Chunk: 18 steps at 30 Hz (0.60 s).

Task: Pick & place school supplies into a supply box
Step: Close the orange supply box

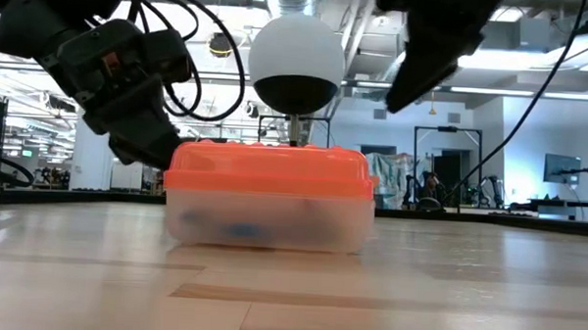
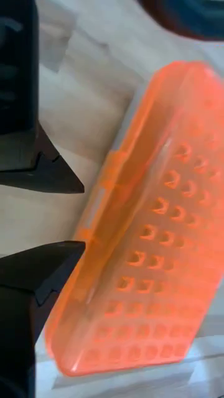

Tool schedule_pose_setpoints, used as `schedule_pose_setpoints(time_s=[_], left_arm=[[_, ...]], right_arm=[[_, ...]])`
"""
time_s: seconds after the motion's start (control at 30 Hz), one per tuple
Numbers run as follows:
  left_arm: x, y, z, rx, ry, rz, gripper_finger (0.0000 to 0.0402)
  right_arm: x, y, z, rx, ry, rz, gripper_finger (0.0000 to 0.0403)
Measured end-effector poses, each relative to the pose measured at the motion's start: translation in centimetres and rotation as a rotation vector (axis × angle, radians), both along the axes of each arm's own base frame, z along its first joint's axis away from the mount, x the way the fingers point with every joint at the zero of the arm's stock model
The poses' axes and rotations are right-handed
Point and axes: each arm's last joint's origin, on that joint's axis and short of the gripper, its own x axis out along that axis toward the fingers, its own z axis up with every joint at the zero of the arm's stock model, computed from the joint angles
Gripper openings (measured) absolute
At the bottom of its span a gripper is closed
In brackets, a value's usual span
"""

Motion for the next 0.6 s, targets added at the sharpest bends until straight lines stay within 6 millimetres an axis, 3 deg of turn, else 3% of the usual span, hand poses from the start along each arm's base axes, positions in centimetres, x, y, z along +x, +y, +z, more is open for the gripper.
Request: schedule_pose_setpoints(time_s=[0.27,0.6], left_arm=[[0.2,0.0,0.3,0.035,-0.011,-0.011,0.0129],[0.2,-0.1,0.3,0.034,-0.015,-0.014,0.0129]], right_arm=[[-2.2,0.6,1.0,-0.063,0.023,-0.066,0.0126],[-3.3,1.1,1.1,-0.079,0.006,-0.093,0.0126]])
